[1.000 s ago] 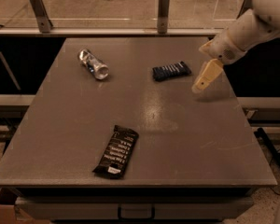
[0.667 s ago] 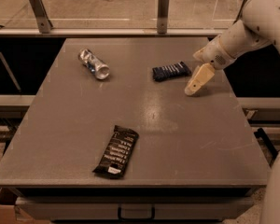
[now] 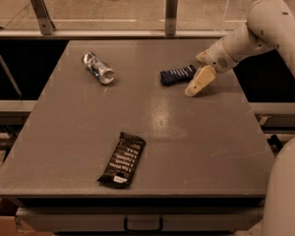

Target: Pick rxbar blueberry

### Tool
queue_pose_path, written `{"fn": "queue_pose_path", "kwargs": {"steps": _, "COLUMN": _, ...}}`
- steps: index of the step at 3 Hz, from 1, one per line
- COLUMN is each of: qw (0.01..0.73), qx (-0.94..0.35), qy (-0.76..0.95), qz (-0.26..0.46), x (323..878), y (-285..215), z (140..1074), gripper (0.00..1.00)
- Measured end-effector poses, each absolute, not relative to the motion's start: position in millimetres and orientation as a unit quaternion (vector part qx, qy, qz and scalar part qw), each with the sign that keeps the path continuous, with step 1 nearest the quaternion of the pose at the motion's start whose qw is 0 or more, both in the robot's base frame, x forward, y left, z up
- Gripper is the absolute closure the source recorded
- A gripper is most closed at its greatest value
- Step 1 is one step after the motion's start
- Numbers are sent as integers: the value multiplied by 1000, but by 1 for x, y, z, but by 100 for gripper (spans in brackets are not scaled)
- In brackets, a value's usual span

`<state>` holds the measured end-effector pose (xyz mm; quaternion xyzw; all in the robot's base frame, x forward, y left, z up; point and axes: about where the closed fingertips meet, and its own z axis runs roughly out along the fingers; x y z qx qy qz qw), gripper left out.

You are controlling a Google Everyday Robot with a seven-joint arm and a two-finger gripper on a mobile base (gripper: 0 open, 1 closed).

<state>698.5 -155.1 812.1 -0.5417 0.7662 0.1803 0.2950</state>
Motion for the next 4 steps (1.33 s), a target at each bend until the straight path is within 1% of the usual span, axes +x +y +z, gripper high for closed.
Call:
{"fn": "queue_pose_path", "kwargs": {"steps": 2, "qw": 332, "qx": -562, "qy": 722, "qz": 230, "x": 678, "y": -126, "z": 857, "gripper": 64}}
{"fn": "queue_pose_path", "kwargs": {"steps": 3, "qw": 329, "qx": -582, "qy": 703, "qz": 241, "x": 654, "y": -111, "z": 866, "gripper": 88}}
{"fn": "queue_pose_path", "kwargs": {"steps": 4, "qw": 316, "qx": -596, "qy": 697, "qz": 244, "x": 637, "y": -107, "z": 864, "gripper": 100}}
